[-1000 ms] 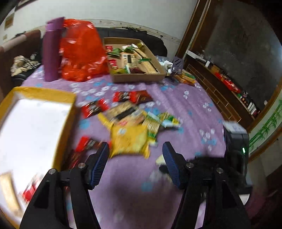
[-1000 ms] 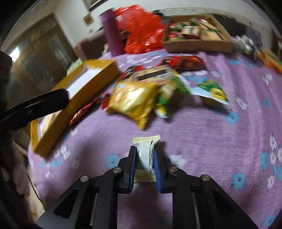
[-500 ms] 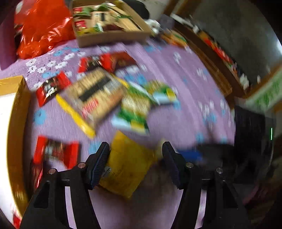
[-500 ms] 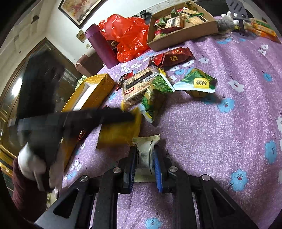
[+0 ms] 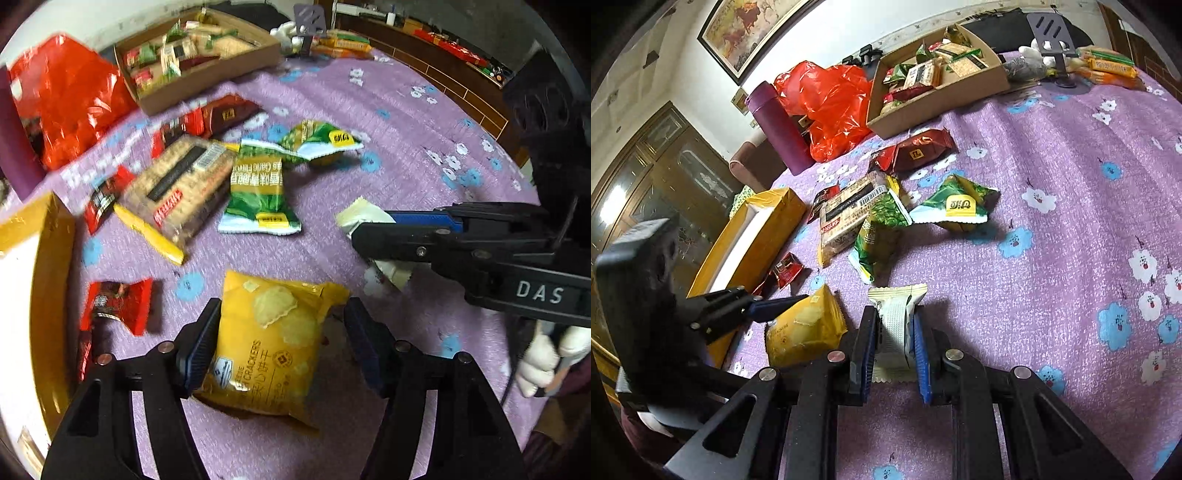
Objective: Organize snacks
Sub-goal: 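Grasp the small white-green packet with the right gripper while the left gripper grasps the yellow cracker pack, then lower both held packs into the white tray and open both grippers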
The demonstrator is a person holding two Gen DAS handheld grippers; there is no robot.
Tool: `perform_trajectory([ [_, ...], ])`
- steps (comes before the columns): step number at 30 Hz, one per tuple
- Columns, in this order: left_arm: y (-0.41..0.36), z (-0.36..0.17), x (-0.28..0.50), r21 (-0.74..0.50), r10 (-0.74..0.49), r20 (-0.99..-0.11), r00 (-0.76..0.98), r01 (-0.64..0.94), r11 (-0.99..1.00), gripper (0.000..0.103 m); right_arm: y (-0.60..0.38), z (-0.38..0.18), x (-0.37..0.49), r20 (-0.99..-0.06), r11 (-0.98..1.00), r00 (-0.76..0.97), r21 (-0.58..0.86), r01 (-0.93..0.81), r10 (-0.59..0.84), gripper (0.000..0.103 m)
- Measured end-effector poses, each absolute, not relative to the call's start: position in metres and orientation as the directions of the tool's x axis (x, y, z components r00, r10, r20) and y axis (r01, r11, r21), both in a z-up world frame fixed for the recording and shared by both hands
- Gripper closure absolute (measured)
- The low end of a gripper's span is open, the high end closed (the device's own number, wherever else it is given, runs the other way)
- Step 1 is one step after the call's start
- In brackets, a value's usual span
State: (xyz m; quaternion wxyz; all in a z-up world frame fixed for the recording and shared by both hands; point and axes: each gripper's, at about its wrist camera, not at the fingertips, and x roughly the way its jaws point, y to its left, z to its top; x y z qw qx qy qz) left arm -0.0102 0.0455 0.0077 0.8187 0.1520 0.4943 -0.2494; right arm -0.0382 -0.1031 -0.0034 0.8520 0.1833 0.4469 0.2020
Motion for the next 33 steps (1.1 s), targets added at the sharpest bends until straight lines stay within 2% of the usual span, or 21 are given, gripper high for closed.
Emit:
perform_trajectory([
  [3, 0.047, 0.008, -0.013, 0.004, -0.254, -0.879, 0.403, 0.538, 0.843, 0.044, -0.101, 0.0, -0.04, -0.684, 0.859, 0.534, 0.473, -0.195, 0.498, 0.083],
  [4, 0.048, 0.01, -0.016, 0.008, -0.25, -0.875, 0.414, 0.53, 0.848, 0.06, -0.1, 0.001, -0.041, -0.683, 0.86, 0.537, 0.47, -0.198, 0.496, 0.083],
  [9, 0.066, 0.023, -0.031, -0.055, -0.296, -0.843, 0.45, 0.475, 0.878, 0.061, -0.096, 0.002, -0.04, -0.677, 0.859, 0.541, 0.468, -0.208, 0.499, 0.083],
  [16, 0.137, 0.063, -0.06, -0.196, -0.362, -0.75, 0.554, 0.337, 0.921, 0.061, -0.093, 0.003, -0.043, -0.672, 0.871, 0.565, 0.441, -0.215, 0.479, 0.083],
  [24, 0.25, 0.087, -0.071, -0.192, -0.192, -0.721, 0.666, 0.074, 0.979, 0.06, -0.073, 0.037, -0.05, -0.647, 0.861, 0.571, 0.42, -0.285, 0.505, 0.084],
  [29, 0.314, 0.085, -0.055, -0.248, -0.145, -0.725, 0.673, -0.059, 0.967, 0.06, -0.025, 0.081, -0.044, -0.632, 0.823, 0.528, 0.416, -0.387, 0.568, 0.084],
  [33, 0.352, 0.072, -0.035, -0.287, -0.125, -0.743, 0.658, -0.144, 0.947, 0.06, 0.038, 0.097, -0.031, -0.649, 0.769, 0.429, 0.435, -0.469, 0.629, 0.084],
])
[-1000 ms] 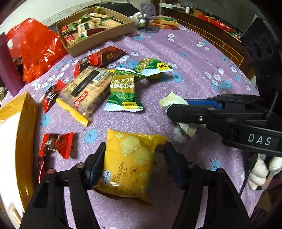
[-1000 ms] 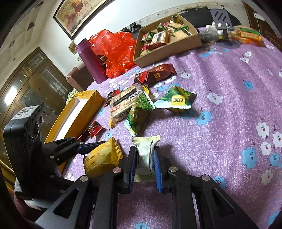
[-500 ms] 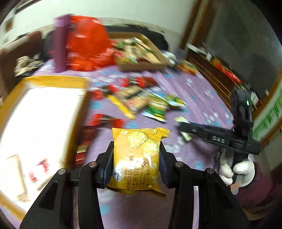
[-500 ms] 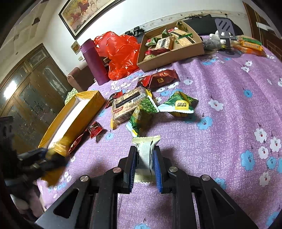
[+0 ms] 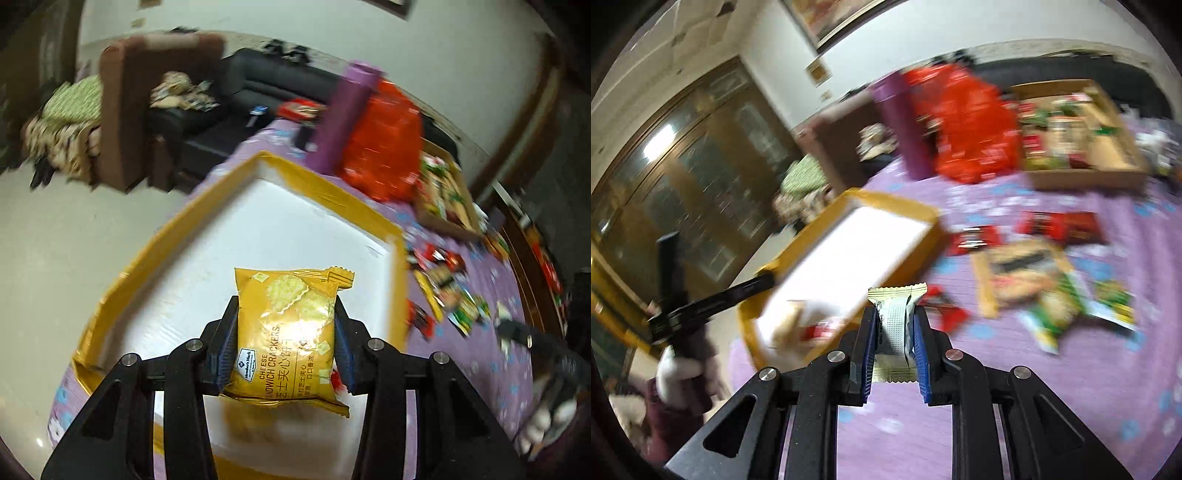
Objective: Organize snacks
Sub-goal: 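Lower both held packs into the white tray and open both grippers, then grasp a red chocolate candy with the right gripper while the left gripper grasps a red chocolate bar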
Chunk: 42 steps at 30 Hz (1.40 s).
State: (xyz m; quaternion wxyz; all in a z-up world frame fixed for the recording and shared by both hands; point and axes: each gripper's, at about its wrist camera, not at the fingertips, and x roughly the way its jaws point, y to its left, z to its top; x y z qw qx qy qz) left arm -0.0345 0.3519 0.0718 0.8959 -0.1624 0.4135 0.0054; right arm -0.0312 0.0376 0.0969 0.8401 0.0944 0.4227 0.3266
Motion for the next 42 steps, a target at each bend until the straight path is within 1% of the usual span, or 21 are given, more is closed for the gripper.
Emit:
perform_trajectory([
  [3, 0.369, 0.059, -0.025, -0.306, -0.121, -0.757, 0.642, -0.184, 0.934, 0.06, 0.095, 0.093, -0.024, -0.688, 0.753, 0.374, 0.396, -0.525, 0.622, 0.084],
  [6, 0.381, 0.049, -0.02, -0.331, -0.13, -0.764, 0.633, -0.211, 0.92, 0.06, 0.14, 0.076, -0.015, -0.719, 0.735, 0.307, 0.407, -0.542, 0.624, 0.084],
  [10, 0.394, 0.046, -0.026, -0.394, -0.174, -0.744, 0.645, -0.214, 0.894, 0.057, 0.185, 0.053, -0.005, -0.754, 0.732, 0.251, 0.407, -0.546, 0.607, 0.084],
  [12, 0.395, 0.049, -0.032, -0.405, -0.184, -0.733, 0.655, -0.202, 0.892, 0.056, 0.201, 0.044, -0.002, -0.762, 0.729, 0.234, 0.409, -0.549, 0.604, 0.08],
  [13, 0.395, 0.051, -0.034, -0.408, -0.189, -0.727, 0.66, -0.194, 0.892, 0.054, 0.204, 0.042, -0.001, -0.764, 0.731, 0.235, 0.407, -0.548, 0.601, 0.08],
  [14, 0.394, 0.053, -0.037, -0.411, -0.194, -0.722, 0.664, -0.186, 0.892, 0.052, 0.207, 0.041, -0.001, -0.764, 0.733, 0.239, 0.403, -0.549, 0.599, 0.078],
  [15, 0.393, 0.054, -0.041, -0.415, -0.198, -0.716, 0.67, -0.18, 0.892, 0.052, 0.207, 0.041, 0.002, -0.763, 0.731, 0.239, 0.404, -0.55, 0.601, 0.073],
  [16, 0.393, 0.057, -0.046, -0.42, -0.201, -0.71, 0.675, -0.176, 0.89, 0.051, 0.205, 0.043, 0.001, -0.756, 0.727, 0.241, 0.408, -0.552, 0.608, 0.071],
  [19, 0.392, 0.065, -0.064, -0.451, -0.221, -0.684, 0.695, -0.164, 0.877, 0.049, 0.185, 0.055, -0.001, -0.732, 0.731, 0.282, 0.409, -0.546, 0.62, 0.069],
  [21, 0.389, 0.071, -0.082, -0.471, -0.232, -0.652, 0.722, -0.145, 0.87, 0.045, 0.161, 0.065, 0.0, -0.713, 0.754, 0.338, 0.405, -0.516, 0.614, 0.06],
  [22, 0.388, 0.073, -0.088, -0.474, -0.233, -0.641, 0.731, -0.139, 0.869, 0.042, 0.15, 0.067, 0.002, -0.709, 0.769, 0.361, 0.403, -0.497, 0.605, 0.058],
  [26, 0.381, 0.077, -0.116, -0.48, -0.22, -0.604, 0.766, -0.13, 0.867, 0.035, 0.102, 0.059, 0.013, -0.736, 0.841, 0.429, 0.368, -0.396, 0.524, 0.057],
  [31, 0.371, 0.074, -0.128, -0.454, -0.181, -0.605, 0.776, -0.149, 0.879, 0.035, 0.086, 0.028, 0.023, -0.785, 0.881, 0.414, 0.351, -0.316, 0.461, 0.057],
  [35, 0.367, 0.069, -0.136, -0.409, -0.124, -0.616, 0.778, -0.182, 0.894, 0.035, 0.101, 0.024, 0.016, -0.787, 0.892, 0.439, 0.305, -0.334, 0.433, 0.058],
  [39, 0.368, 0.058, -0.144, -0.434, -0.132, -0.625, 0.769, -0.202, 0.878, 0.035, 0.12, 0.028, -0.008, -0.784, 0.885, 0.462, 0.229, -0.405, 0.414, 0.059],
  [40, 0.366, 0.056, -0.145, -0.437, -0.136, -0.628, 0.766, -0.203, 0.877, 0.035, 0.125, 0.026, -0.009, -0.793, 0.883, 0.453, 0.217, -0.415, 0.408, 0.06],
  [41, 0.364, 0.056, -0.146, -0.437, -0.139, -0.63, 0.764, -0.201, 0.877, 0.035, 0.132, 0.022, -0.01, -0.806, 0.886, 0.445, 0.199, -0.419, 0.391, 0.063],
  [42, 0.361, 0.056, -0.145, -0.436, -0.143, -0.632, 0.762, -0.197, 0.878, 0.035, 0.138, 0.018, -0.009, -0.817, 0.897, 0.45, 0.171, -0.409, 0.361, 0.062],
])
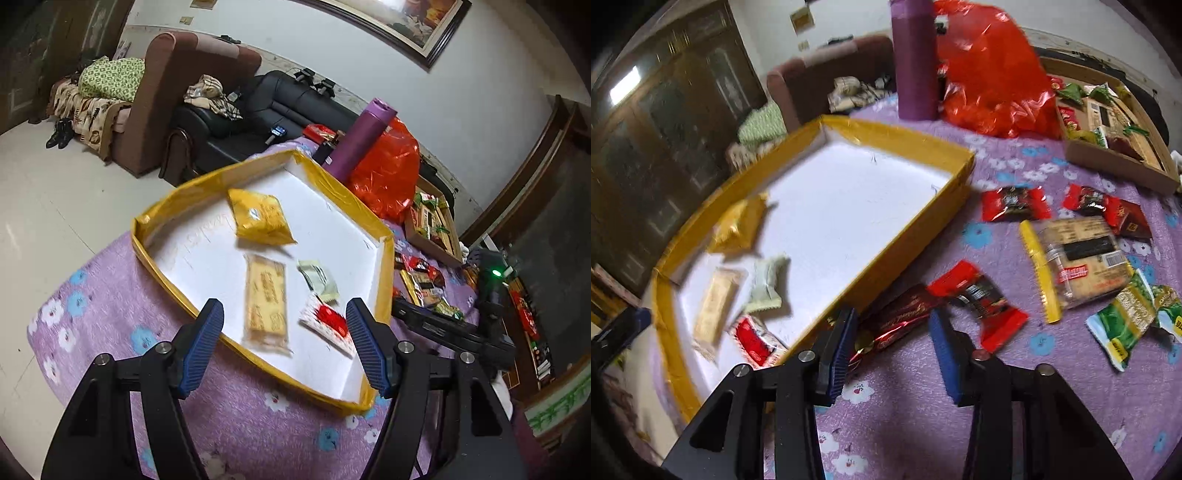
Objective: Organize snacks
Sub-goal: 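Grasp a red chocolate candy with the right gripper while the left gripper grasps a red chocolate bar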
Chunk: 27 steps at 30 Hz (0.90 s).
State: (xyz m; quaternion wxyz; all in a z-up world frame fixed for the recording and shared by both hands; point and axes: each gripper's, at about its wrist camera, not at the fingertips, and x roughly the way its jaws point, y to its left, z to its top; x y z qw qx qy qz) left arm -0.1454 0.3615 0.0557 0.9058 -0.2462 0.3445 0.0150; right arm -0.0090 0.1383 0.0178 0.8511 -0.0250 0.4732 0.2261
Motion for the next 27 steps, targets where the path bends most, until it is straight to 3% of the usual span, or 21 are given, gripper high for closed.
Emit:
perform_trajectory([
  [5, 0.341, 0.061, -0.144, -0.424, -0.173, -0.629, 0.758, -0.149, 0.893, 0.035, 0.14, 0.007, 0.001, -0.824, 0.901, 0.435, 0.193, -0.389, 0.364, 0.067],
  [8, 0.33, 0.063, -0.142, -0.404, -0.175, -0.625, 0.761, -0.123, 0.907, 0.035, 0.134, 0.007, 0.0, -0.827, 0.895, 0.423, 0.194, -0.403, 0.37, 0.082],
  [11, 0.321, 0.066, -0.137, -0.348, -0.147, -0.63, 0.763, -0.108, 0.931, 0.035, 0.12, 0.01, -0.006, -0.839, 0.899, 0.425, 0.157, -0.408, 0.34, 0.085],
  [15, 0.322, 0.078, -0.121, -0.245, -0.057, -0.629, 0.775, -0.128, 0.961, 0.034, 0.095, 0.012, -0.011, -0.863, 0.901, 0.389, 0.154, -0.405, 0.322, 0.08],
  [19, 0.327, 0.078, -0.101, -0.131, 0.082, -0.658, 0.748, -0.221, 0.967, 0.034, 0.071, 0.023, -0.012, -0.831, 0.877, 0.373, 0.254, -0.407, 0.414, 0.08],
  [23, 0.322, 0.058, -0.098, 0.027, 0.24, -0.687, 0.685, -0.307, 0.951, 0.034, 0.06, 0.032, -0.001, -0.8, 0.892, 0.444, 0.236, -0.385, 0.403, 0.062],
  [27, 0.311, 0.03, -0.095, 0.144, 0.296, -0.746, 0.597, -0.288, 0.947, 0.034, 0.068, 0.024, 0.015, -0.797, 0.893, 0.456, 0.218, -0.394, 0.396, 0.061],
])
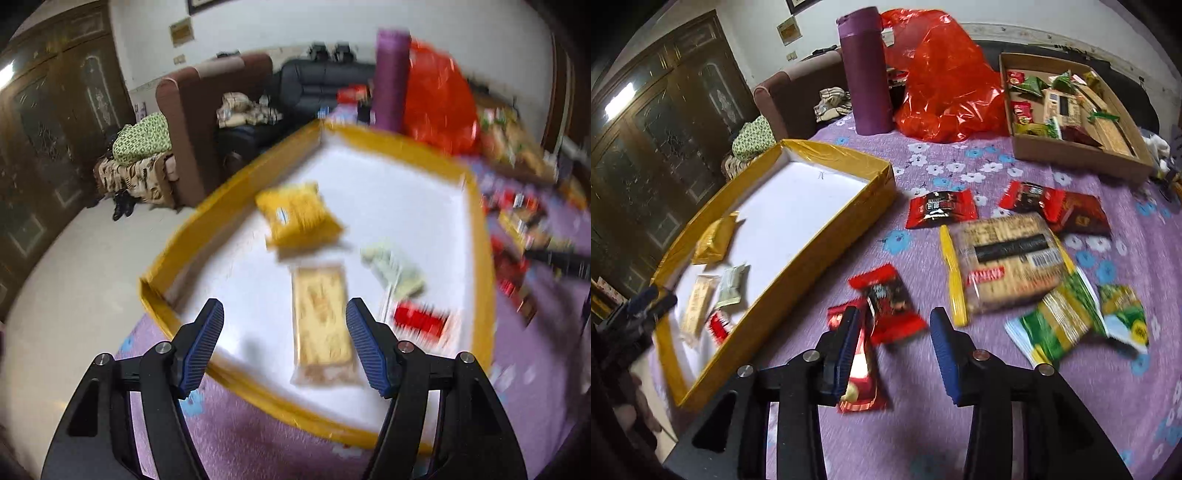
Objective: Organize snacks
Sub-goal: 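Grasp a red chocolate candy with the right gripper while the left gripper grasps a red chocolate bar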
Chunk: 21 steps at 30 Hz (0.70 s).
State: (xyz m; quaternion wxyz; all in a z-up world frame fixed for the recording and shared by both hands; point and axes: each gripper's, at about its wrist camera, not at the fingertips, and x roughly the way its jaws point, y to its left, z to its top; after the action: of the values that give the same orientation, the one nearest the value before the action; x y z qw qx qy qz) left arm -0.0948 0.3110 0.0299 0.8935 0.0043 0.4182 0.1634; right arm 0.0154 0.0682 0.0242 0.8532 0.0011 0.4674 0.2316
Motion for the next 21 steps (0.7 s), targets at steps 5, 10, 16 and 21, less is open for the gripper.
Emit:
perform_trajectory([
  [5, 0.289, 0.018, -0.098, 0.221, 0.322, -0.767, 0.555, -0.242, 0.945, 0.034, 0.086, 0.006, 0.029, -0.814, 0.891, 0.44, 0.191, -0.413, 0.379, 0.061],
  [10, 0.276, 0.021, -0.104, 0.192, 0.278, -0.79, 0.547, -0.21, 0.959, 0.034, 0.094, 0.001, 0.031, -0.825, 0.897, 0.452, 0.141, -0.419, 0.341, 0.075],
  [16, 0.28, 0.06, -0.125, 0.05, 0.173, -0.737, 0.653, -0.204, 0.978, 0.034, 0.067, 0.002, 0.026, -0.831, 0.907, 0.429, 0.196, -0.372, 0.355, 0.078],
  [21, 0.242, 0.093, -0.126, -0.114, -0.086, -0.685, 0.723, 0.011, 0.993, 0.025, 0.028, 0.002, 0.004, -0.838, 0.912, 0.406, 0.235, -0.335, 0.365, 0.078],
])
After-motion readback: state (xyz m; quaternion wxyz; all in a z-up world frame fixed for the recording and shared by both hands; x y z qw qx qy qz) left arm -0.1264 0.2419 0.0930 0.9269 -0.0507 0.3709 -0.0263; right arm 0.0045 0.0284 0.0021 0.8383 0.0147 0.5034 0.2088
